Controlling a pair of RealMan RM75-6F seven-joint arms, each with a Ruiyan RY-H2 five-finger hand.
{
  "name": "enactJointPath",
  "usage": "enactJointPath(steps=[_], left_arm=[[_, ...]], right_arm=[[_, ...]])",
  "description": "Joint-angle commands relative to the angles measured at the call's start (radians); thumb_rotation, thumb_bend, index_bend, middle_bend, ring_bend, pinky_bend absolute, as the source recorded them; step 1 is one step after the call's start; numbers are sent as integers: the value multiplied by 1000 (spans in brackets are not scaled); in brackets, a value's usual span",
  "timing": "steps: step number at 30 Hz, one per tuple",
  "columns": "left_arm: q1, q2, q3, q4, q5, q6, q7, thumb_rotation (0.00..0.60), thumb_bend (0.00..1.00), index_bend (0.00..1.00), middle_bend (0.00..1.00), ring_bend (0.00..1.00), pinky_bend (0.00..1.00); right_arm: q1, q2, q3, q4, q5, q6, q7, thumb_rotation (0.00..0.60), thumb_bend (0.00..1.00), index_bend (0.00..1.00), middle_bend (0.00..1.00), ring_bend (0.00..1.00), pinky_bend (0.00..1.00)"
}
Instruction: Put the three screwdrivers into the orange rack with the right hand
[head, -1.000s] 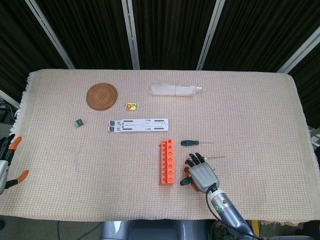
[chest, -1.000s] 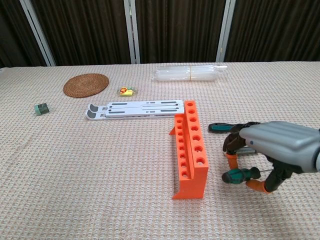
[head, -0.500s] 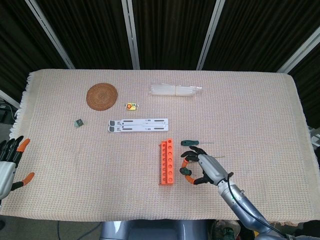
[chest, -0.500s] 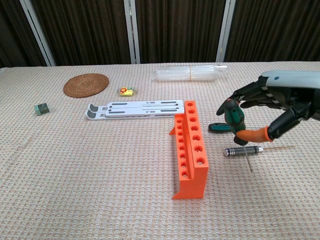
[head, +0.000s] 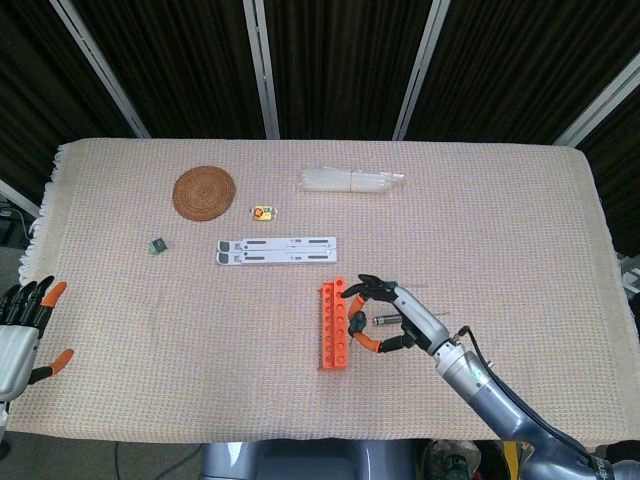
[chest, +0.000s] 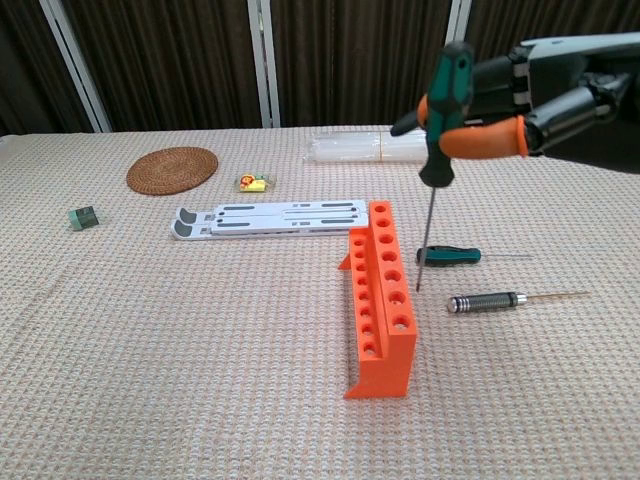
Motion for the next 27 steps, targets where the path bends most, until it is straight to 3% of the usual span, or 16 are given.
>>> enactJointPath(steps=[1,27], left_arm=[[-1,-1,0,1,0,-2,0,600,204,33,0,0,0],[-3,-4,0,19,-18,-14,-14,600,204,26,0,0,0]], right_arm=[[18,-11,6,4,-1,-1,8,600,374,633,248,0,0],[90,-33,-38,23,71,-3,-43,600,373,641,253,0,0]])
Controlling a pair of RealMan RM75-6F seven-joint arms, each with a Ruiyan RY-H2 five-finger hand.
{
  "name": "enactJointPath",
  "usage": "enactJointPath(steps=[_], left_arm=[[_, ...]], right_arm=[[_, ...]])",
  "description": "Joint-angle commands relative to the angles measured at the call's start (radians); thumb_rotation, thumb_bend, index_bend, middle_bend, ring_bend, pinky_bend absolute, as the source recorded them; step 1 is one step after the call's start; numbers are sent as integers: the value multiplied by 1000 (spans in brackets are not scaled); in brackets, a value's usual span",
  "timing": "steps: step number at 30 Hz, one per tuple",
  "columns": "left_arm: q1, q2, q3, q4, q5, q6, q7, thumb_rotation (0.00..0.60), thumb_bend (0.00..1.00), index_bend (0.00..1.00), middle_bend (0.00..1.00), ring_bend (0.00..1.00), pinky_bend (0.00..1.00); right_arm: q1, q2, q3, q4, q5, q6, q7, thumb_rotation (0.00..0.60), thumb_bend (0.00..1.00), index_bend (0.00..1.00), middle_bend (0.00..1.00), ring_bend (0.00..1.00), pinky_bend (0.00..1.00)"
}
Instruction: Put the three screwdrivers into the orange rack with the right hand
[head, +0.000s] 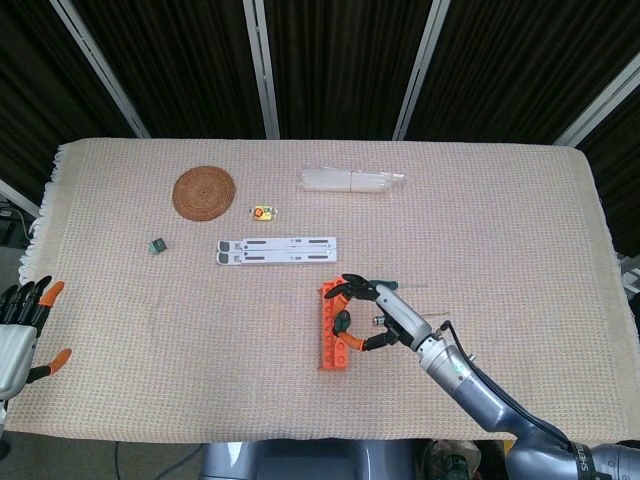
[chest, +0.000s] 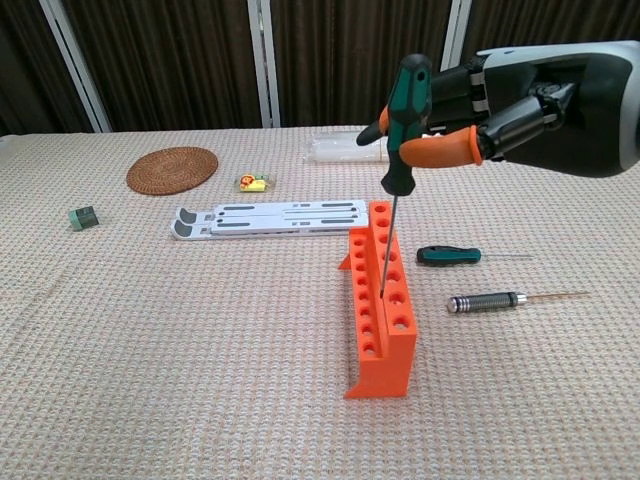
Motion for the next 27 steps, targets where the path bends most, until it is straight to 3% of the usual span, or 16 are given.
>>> enactJointPath(steps=[1,27], left_arm=[[0,0,0,-1,-1,0,0,600,205,25,0,0,0],[0,9,-2,-29,3,9,17,600,205,25,0,0,0]], right_arm=[[4,4,-7,4,-1,-3,2,600,373,641,253,0,0],[11,42,-18,4,-28,3,49,600,372,644,260,0,0]])
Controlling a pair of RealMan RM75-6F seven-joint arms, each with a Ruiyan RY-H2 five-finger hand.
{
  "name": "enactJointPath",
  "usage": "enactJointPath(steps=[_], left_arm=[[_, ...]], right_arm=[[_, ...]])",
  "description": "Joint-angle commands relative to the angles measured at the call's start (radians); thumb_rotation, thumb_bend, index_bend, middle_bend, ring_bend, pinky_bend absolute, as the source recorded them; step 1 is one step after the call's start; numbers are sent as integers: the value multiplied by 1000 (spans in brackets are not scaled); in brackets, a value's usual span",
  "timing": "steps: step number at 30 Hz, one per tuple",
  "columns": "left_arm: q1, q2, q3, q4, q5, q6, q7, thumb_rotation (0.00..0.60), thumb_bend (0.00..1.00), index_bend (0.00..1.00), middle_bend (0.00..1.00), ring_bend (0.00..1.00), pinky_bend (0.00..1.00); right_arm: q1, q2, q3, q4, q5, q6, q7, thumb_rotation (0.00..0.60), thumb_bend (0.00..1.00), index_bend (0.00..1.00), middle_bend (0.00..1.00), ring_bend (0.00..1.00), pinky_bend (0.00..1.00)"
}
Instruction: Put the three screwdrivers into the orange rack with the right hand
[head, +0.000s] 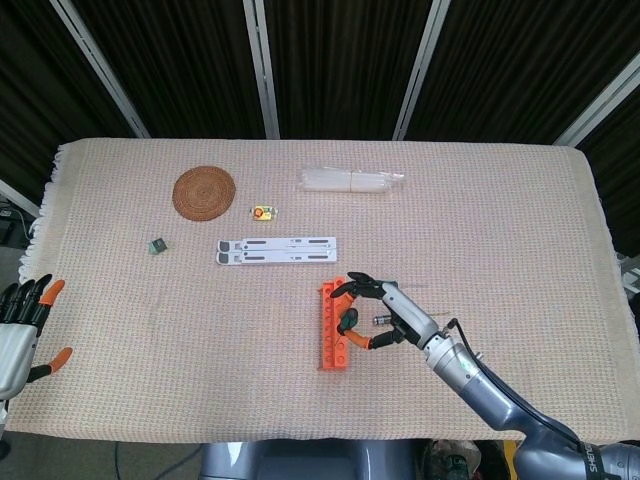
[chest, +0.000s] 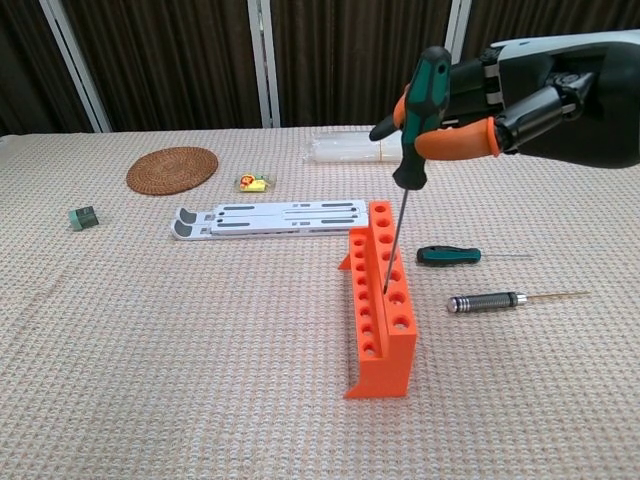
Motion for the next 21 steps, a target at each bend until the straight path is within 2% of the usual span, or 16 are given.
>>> enactJointPath(steps=[1,14,21], left_arm=[[0,0,0,0,0,0,0,600,205,25,0,0,0],[1,5,4,-6,-1,-5,-6,600,205,25,0,0,0],[0,6,2,-15,0,-2,-2,600,204,25,0,0,0]], right_arm=[[2,-2,-3,3,0,-4,6,600,373,644,261,0,0],[13,-6,-19,39,-26,-25,45,600,373,647,266,3,0],[6,31,-15,13,-46,-6,50,600,374,650,268,7,0]])
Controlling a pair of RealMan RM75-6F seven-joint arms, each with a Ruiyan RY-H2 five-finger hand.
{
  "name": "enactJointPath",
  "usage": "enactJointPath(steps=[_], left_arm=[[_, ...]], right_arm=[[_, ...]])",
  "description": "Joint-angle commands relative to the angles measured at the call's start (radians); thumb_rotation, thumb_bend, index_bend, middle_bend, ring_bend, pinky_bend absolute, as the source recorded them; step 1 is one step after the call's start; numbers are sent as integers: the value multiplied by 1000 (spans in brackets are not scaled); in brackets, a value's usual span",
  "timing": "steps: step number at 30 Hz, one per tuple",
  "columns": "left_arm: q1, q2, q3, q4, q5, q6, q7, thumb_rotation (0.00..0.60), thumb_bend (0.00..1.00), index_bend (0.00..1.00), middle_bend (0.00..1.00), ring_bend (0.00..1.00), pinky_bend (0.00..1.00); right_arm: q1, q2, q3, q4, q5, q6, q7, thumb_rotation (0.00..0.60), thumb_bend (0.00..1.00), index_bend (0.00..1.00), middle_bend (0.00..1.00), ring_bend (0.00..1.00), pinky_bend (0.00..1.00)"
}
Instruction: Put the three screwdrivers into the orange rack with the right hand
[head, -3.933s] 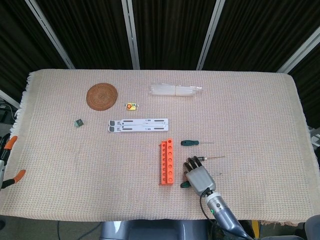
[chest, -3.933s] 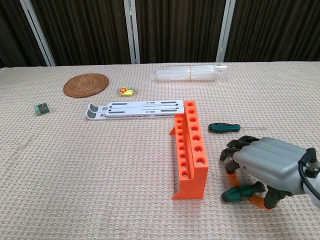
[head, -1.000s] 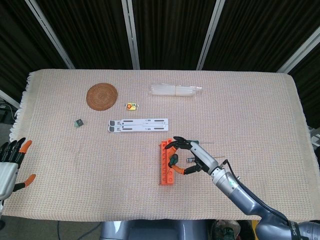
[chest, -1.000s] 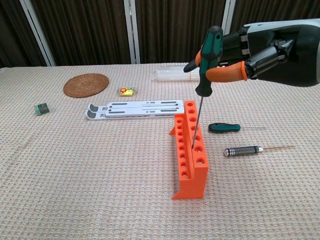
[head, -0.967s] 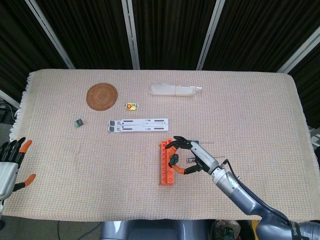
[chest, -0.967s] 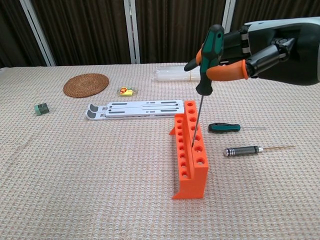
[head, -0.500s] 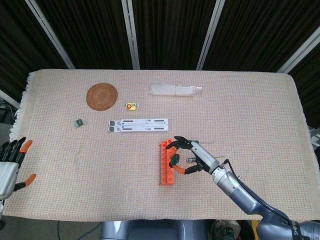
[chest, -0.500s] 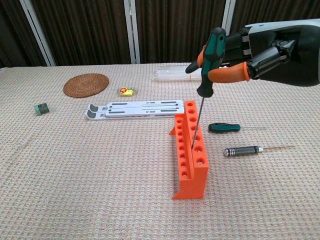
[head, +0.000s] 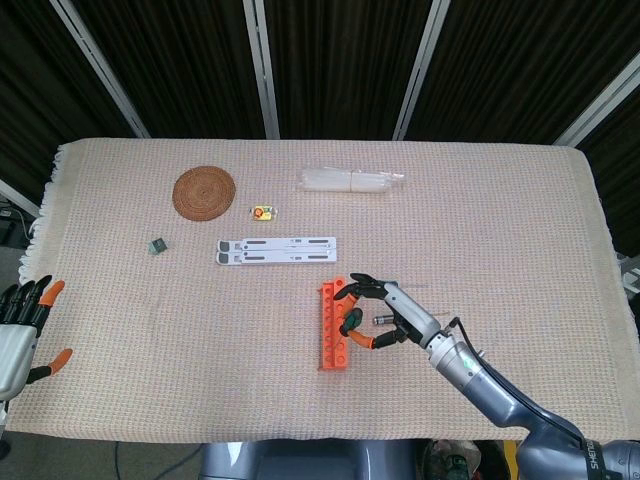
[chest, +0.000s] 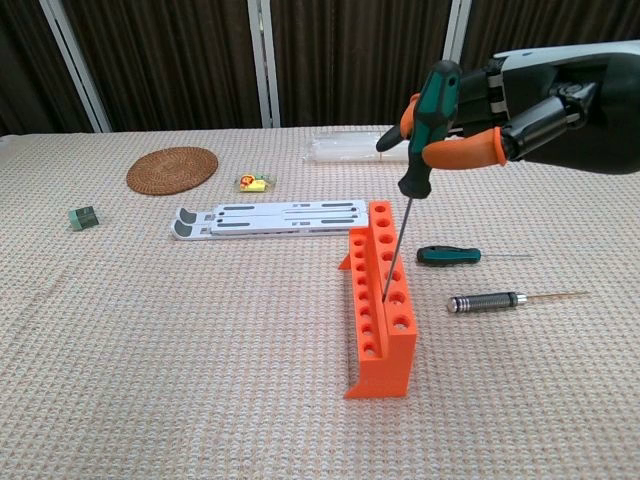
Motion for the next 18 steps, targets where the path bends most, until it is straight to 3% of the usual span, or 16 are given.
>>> enactJointPath(steps=[1,18], left_arm=[[-1,-1,0,-2,3,0,2,600,205,25,0,0,0],[0,6,5,-17,1,-5,9,600,205,24,0,0,0]], right_arm=[[-3,15,-1,-13,-5,5,-3,600,374,650,268,7,0],[14,11,-15,25,-11,-12,26,600,374,653,270,8,0]])
